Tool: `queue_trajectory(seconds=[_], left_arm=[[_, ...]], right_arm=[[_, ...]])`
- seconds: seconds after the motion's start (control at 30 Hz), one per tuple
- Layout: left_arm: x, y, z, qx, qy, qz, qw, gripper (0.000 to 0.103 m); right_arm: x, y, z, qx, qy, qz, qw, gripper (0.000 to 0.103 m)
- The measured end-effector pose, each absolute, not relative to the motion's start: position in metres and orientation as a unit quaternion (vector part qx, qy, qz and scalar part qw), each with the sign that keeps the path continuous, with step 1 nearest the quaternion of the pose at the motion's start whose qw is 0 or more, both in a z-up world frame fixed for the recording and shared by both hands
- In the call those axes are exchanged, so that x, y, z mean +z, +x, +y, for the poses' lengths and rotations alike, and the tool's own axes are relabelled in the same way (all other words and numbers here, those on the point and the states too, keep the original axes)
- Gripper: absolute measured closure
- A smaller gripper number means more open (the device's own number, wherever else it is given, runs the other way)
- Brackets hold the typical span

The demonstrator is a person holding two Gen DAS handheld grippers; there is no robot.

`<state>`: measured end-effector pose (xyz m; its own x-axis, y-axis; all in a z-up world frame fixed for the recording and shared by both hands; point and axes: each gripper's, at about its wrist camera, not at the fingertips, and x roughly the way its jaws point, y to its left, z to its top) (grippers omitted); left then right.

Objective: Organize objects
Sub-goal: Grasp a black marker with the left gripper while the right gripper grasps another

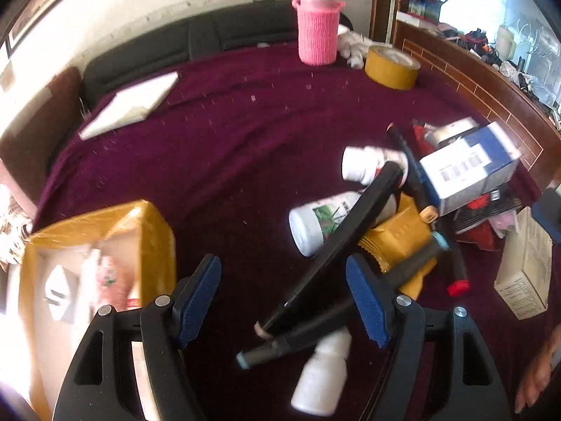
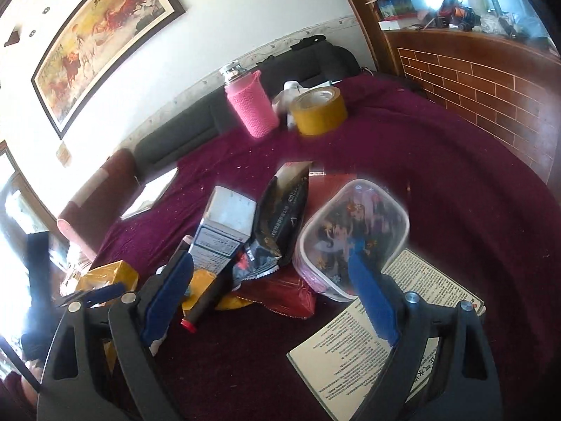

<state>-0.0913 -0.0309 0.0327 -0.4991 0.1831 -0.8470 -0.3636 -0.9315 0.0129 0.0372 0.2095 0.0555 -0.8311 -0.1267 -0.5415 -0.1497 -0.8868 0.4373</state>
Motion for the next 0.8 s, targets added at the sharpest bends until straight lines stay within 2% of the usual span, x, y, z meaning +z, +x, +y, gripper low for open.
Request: queue_trajectory(seconds=[0.07, 0.13, 0.27, 0.37, 0.53, 0.57, 0.6, 0.63, 0.8], left_arm=[[0.016, -0.092, -0.03, 0.836, -0.512, 0.082, 0.178, 0.037], [0.016, -0.076, -0.019, 0.834, -0.502, 0.12, 0.197, 0.038], [0.024, -0.054, -0.003, 0.826, -0.494, 0.139, 0.232, 0.061], [0.025, -0.06, 0.001, 0.832, -0.488, 0.144, 0.221, 0.061], [0.02, -0.077, 0.005, 0.838, -0.495, 0.106, 0.203, 0.061], [0.021, -0.078, 0.007, 0.839, -0.495, 0.105, 0.199, 0.064], [0.023, -0.076, 0.008, 0.84, -0.493, 0.102, 0.202, 0.073], [0.026, -0.074, 0.006, 0.841, -0.491, 0.096, 0.206, 0.092], [0.056, -0.059, -0.016, 0.862, -0.455, 0.05, 0.217, 0.092]], right_arm=[[0.056, 0.038, 0.207, 0.927, -0.291, 0.237, 0.0, 0.013], [0.052, 0.037, 0.208, 0.926, -0.294, 0.237, -0.006, 0.013], [0.05, 0.037, 0.207, 0.924, -0.297, 0.241, -0.014, 0.013], [0.048, 0.037, 0.207, 0.923, -0.297, 0.245, -0.014, 0.013], [0.048, 0.038, 0.21, 0.924, -0.296, 0.242, -0.007, 0.013], [0.048, 0.037, 0.209, 0.925, -0.296, 0.238, -0.005, 0.013], [0.047, 0.036, 0.207, 0.926, -0.297, 0.233, -0.004, 0.013], [0.047, 0.036, 0.205, 0.927, -0.297, 0.227, -0.003, 0.013], [0.046, 0.035, 0.197, 0.934, -0.3, 0.194, 0.011, 0.013]])
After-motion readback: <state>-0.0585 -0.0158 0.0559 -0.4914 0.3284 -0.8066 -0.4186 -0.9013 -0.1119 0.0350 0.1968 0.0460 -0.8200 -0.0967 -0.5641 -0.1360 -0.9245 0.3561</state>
